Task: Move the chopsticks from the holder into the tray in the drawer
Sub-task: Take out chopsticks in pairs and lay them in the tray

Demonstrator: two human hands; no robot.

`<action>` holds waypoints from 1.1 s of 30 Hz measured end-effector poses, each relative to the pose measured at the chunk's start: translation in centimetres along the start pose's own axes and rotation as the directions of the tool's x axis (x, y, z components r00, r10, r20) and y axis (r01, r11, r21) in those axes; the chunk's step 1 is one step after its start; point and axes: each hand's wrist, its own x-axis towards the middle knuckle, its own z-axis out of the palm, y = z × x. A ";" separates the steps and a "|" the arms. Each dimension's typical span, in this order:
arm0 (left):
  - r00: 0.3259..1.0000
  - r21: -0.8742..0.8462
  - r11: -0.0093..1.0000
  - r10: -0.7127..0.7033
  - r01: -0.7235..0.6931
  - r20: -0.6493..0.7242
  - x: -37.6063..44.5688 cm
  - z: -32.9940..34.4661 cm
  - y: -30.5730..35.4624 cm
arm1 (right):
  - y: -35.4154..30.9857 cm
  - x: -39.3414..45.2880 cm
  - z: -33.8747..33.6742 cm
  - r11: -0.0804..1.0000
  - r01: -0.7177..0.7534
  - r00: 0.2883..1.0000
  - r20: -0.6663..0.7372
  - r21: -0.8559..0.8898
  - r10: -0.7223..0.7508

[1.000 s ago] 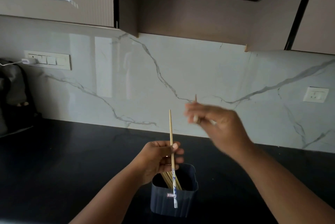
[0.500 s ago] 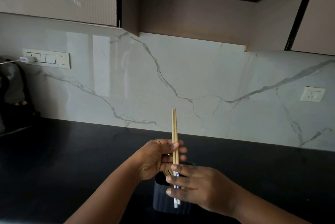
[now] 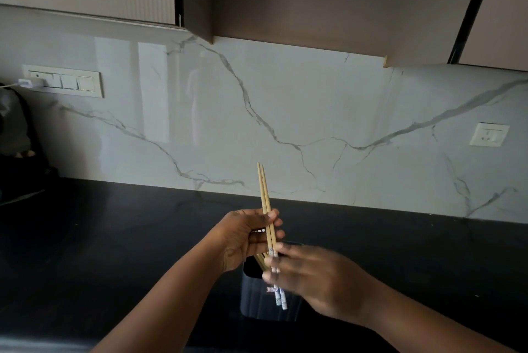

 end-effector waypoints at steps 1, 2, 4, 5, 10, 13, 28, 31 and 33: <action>1.000 0.022 1.000 0.003 -0.003 -0.004 0.0 0.0 0.0 | 0.1 0.3 -0.3 0.994 -0.088 0.994 -0.065 0.062 0.092; 1.000 0.051 0.999 0.006 -0.006 -0.001 0.0 -0.1 0.0 | 0.3 0.8 -0.6 0.973 -0.182 0.970 -0.134 0.145 0.201; 1.000 0.121 0.993 0.001 -0.005 0.028 0.0 -0.2 -0.3 | 1.2 2.4 -1.4 0.856 -0.383 0.859 -0.206 0.348 0.468; 0.999 0.159 0.987 -0.006 -0.001 0.043 0.1 -0.2 -0.5 | 1.8 3.4 -1.8 0.744 -0.495 0.764 -0.184 0.449 0.619; 0.997 0.292 0.956 -0.014 -0.010 0.080 0.6 0.4 -1.4 | 4.9 6.8 -2.5 -0.233 -0.633 0.305 0.515 0.738 0.801; 0.997 0.289 0.957 -0.016 -0.008 0.081 0.8 0.4 -1.8 | 4.8 6.9 -1.6 -0.370 -0.531 0.267 0.565 0.762 0.781; 0.994 0.397 0.918 -0.042 -0.003 0.103 1.5 -0.8 -3.4 | 4.2 5.3 0.6 -0.388 -0.500 0.310 0.578 0.774 0.755; 0.990 0.502 0.858 0.053 -0.112 0.131 1.3 -1.7 -4.6 | 3.0 4.7 0.7 -0.242 -0.567 0.318 0.480 0.788 0.818; 0.963 0.715 0.652 0.244 -0.252 0.117 0.8 -3.7 -5.9 | 2.0 3.9 0.8 -0.100 -0.623 0.360 0.398 0.776 0.844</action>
